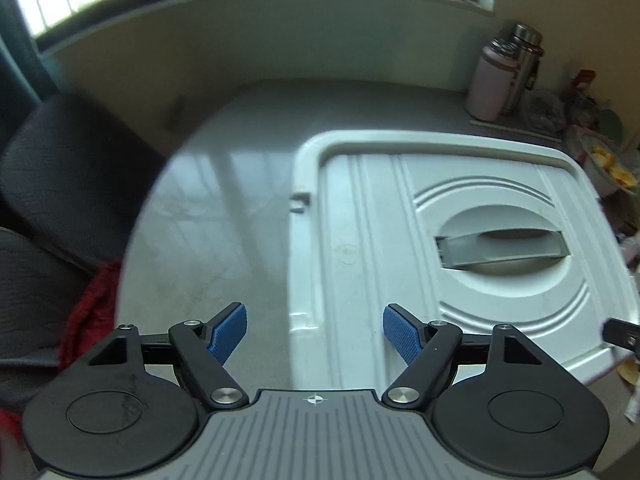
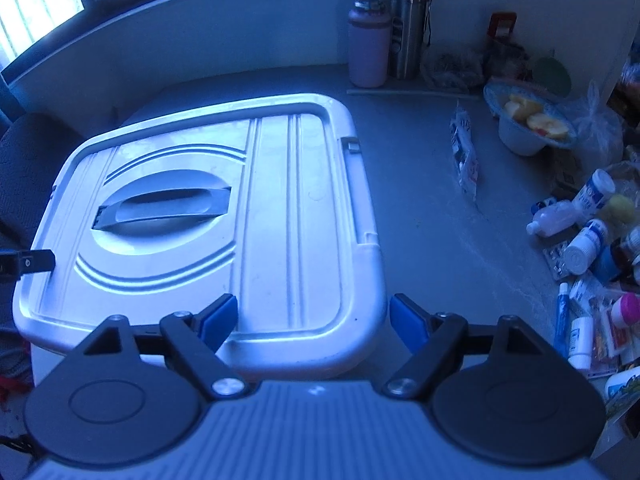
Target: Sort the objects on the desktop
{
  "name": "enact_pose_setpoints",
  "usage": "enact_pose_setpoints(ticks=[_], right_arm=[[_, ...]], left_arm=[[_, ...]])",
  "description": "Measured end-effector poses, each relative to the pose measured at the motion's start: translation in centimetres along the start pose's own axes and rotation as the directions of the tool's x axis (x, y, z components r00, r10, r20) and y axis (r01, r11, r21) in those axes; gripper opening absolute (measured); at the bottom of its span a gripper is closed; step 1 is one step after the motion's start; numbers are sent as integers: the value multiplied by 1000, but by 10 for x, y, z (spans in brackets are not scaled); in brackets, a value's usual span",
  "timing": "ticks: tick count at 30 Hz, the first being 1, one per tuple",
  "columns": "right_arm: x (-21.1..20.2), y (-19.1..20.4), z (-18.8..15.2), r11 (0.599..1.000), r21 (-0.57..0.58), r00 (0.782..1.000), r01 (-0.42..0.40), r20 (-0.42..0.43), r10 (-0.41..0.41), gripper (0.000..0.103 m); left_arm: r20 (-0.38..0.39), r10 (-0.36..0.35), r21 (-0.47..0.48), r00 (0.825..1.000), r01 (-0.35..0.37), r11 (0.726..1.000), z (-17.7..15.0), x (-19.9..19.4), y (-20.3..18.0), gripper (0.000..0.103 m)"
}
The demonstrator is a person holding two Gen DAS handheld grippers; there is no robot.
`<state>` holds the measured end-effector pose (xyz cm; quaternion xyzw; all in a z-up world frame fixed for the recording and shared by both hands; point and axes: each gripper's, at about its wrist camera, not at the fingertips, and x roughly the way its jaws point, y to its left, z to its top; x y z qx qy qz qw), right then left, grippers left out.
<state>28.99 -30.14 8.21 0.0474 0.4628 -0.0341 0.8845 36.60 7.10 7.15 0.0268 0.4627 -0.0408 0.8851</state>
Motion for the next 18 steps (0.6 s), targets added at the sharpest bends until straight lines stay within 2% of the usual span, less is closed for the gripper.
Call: enact_pose_setpoints(ticks=[7, 13, 18], right_arm=[[-18, 8, -21, 999, -51, 997, 8, 75, -4, 83], [-46, 12, -40, 995, -97, 990, -24, 133, 37, 83], [-64, 13, -69, 989, -135, 982, -51, 175, 74, 83]], left_arm=[[122, 17, -46, 992, -12, 999, -27, -31, -9, 78], [259, 19, -103, 966, 8, 995, -61, -76, -39, 78], [310, 47, -88, 950, -20, 996, -99, -100, -67, 79]])
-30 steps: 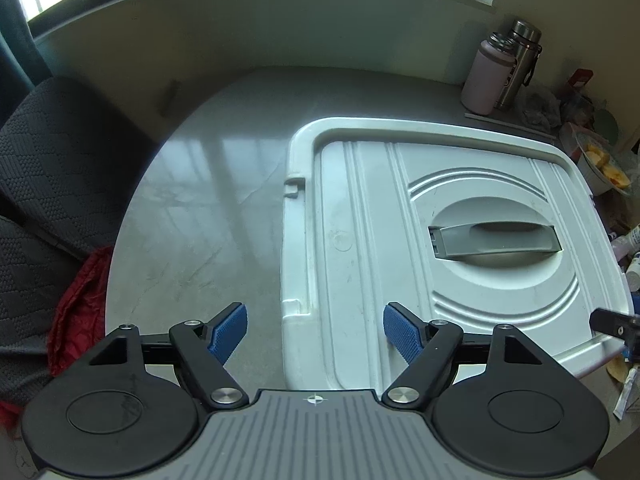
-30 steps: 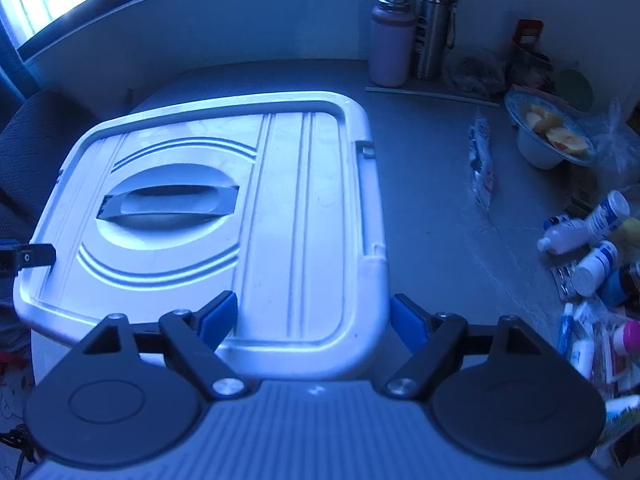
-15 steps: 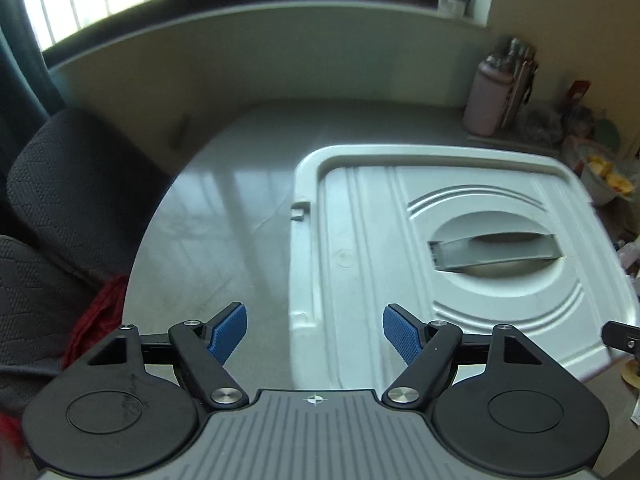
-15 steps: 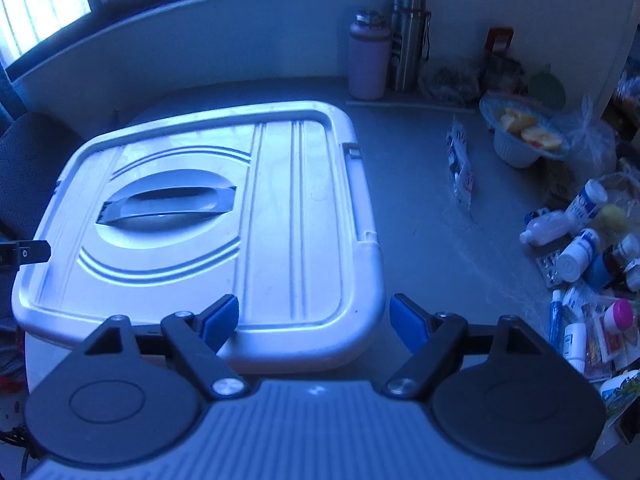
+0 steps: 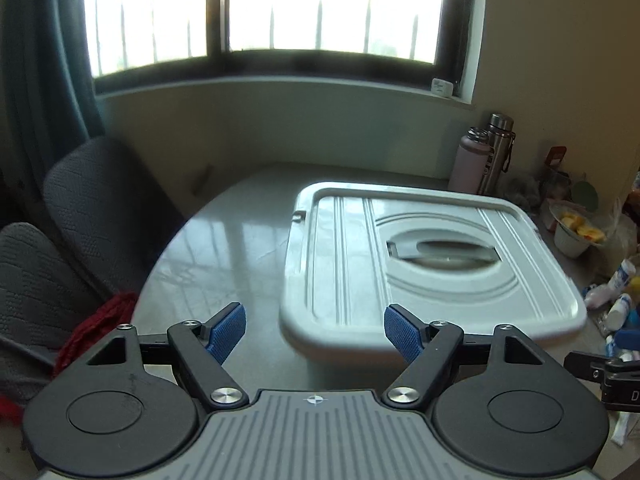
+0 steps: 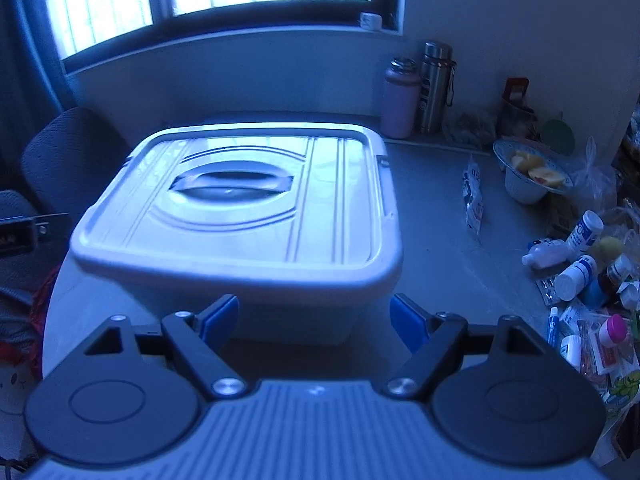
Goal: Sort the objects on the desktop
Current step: 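Withdraw both tools back from the lidded bin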
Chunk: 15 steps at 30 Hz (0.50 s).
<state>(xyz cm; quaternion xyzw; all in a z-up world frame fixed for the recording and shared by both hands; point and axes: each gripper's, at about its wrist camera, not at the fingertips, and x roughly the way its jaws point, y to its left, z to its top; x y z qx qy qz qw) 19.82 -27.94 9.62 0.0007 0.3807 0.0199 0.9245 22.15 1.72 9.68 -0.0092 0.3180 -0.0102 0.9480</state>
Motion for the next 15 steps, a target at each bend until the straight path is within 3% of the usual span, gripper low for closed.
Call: enact_pose_setpoints(ticks=[4, 11, 15], right_arm=[[-12, 1, -26, 1000, 0, 1000, -24, 11, 24, 83], [-25, 4, -77, 1000, -4, 998, -26, 62, 26, 85], [-22, 6, -104, 999, -6, 996, -31, 89, 32, 87]], left_arm=[[25, -1, -7, 1000, 1, 1000, -30, -25, -13, 79], [72, 70, -16, 995, -69, 998, -89, -46, -30, 79], [123, 98, 30, 988, -102, 994, -123, -49, -44, 79]])
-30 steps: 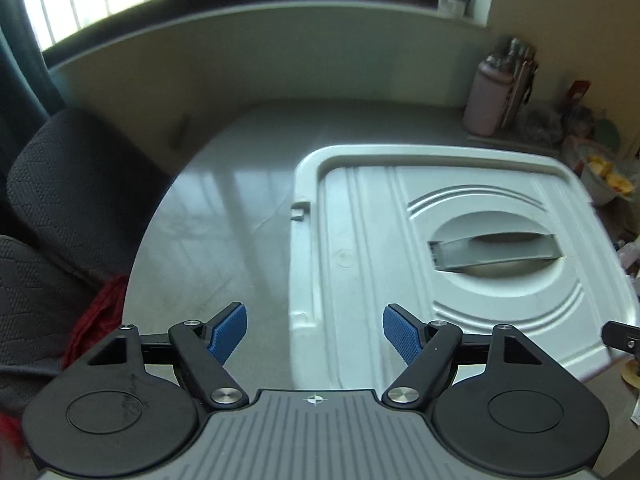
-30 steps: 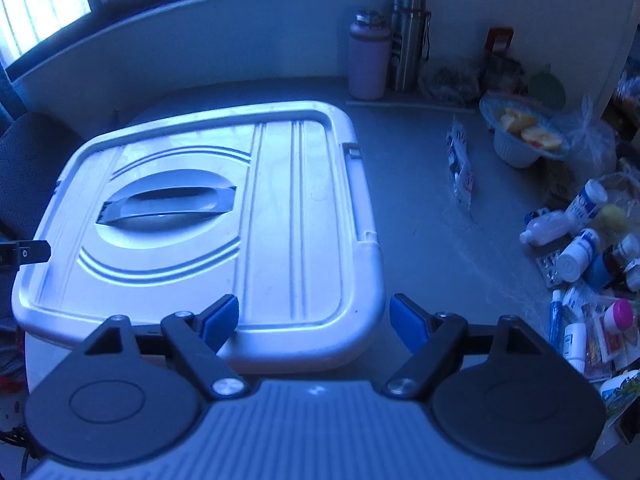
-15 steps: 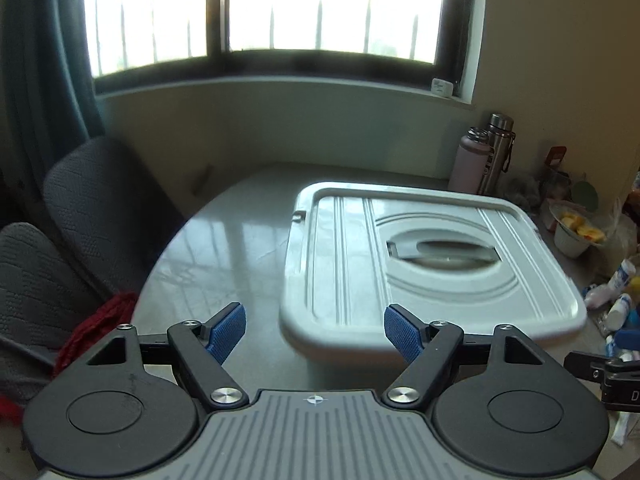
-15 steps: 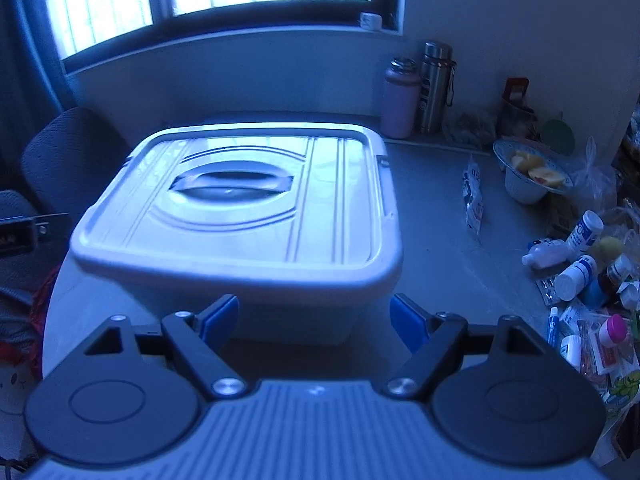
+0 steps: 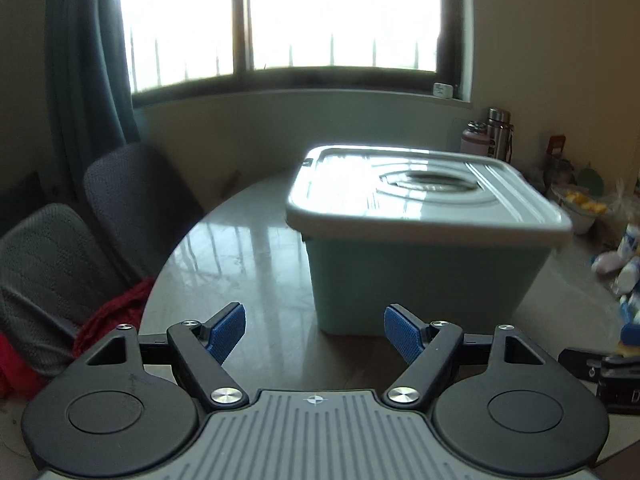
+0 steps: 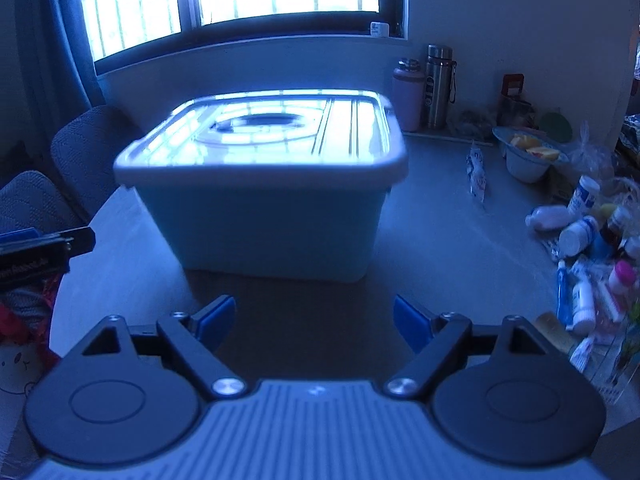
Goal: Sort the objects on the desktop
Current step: 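Withdraw both tools back from the lidded bin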
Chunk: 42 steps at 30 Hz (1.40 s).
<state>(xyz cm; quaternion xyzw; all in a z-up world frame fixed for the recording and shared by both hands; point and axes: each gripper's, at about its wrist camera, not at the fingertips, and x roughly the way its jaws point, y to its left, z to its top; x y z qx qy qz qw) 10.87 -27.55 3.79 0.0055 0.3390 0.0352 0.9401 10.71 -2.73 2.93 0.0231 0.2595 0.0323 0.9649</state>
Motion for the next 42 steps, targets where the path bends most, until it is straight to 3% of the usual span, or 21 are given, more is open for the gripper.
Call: enact_pose_setpoints(ticks=[7, 15, 25, 34, 42], right_arm=[[13, 6, -39, 1000, -15, 997, 10, 80, -8, 90], [30, 7, -64, 1000, 21, 989, 12, 148, -15, 90], [38, 13, -82, 1000, 25, 980, 18, 200, -22, 91], [38, 11, -87, 999, 36, 975, 27, 219, -34, 91], [40, 17, -87, 1000, 22, 977, 19, 211, -23, 91]], left_arm=[[38, 15, 72, 999, -17, 997, -53, 8, -18, 79], [42, 30, 24, 999, -31, 999, -88, 25, -14, 79], [91, 12, 25, 996, -14, 1000, -111, 36, -15, 79], [94, 19, -63, 995, -13, 998, -114, 41, 2, 79], [99, 12, -23, 995, -10, 1000, -113, 41, -3, 79]])
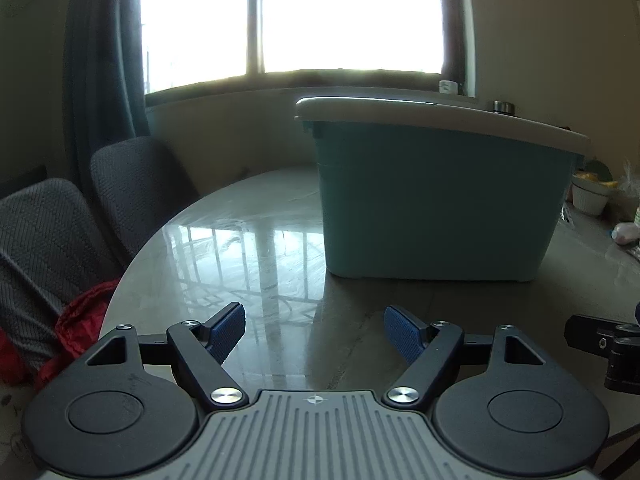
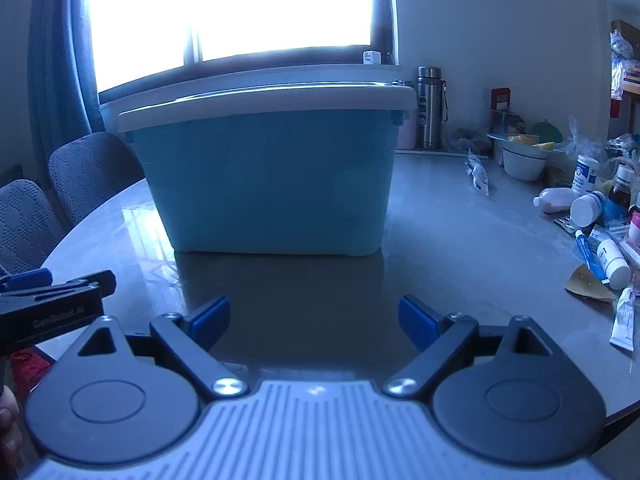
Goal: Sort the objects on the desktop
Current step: 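Withdraw both tools back from the lidded bin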
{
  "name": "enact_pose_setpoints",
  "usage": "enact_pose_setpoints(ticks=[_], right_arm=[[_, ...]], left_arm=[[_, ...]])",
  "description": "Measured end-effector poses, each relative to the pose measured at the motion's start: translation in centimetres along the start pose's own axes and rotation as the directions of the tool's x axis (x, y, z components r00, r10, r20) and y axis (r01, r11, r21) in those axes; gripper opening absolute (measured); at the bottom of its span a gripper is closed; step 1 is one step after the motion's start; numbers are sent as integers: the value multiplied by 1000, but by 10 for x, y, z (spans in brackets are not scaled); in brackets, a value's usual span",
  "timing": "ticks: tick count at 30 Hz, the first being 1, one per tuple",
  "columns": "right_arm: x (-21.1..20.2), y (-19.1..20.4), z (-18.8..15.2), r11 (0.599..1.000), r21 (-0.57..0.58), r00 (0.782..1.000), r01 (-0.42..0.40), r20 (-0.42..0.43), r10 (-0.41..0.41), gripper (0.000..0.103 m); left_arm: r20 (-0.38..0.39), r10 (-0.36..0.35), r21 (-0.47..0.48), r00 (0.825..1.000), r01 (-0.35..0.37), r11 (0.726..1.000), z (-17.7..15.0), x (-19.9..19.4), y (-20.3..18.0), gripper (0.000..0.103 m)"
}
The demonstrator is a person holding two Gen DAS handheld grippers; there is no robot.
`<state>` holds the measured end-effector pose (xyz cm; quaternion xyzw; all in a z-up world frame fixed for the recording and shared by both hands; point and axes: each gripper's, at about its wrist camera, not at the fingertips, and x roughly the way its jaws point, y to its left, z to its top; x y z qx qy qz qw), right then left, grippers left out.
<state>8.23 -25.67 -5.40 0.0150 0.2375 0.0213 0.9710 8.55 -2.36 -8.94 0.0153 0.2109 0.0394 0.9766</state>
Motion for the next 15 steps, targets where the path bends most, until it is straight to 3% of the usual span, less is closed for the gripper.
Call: enact_pose_setpoints(ticks=[15], right_arm=[[1, 0, -1, 1000, 16, 1000, -2, -11, 2, 92]], left_arm=[[-10, -15, 1, 1000, 15, 1000, 1, -3, -3, 79]])
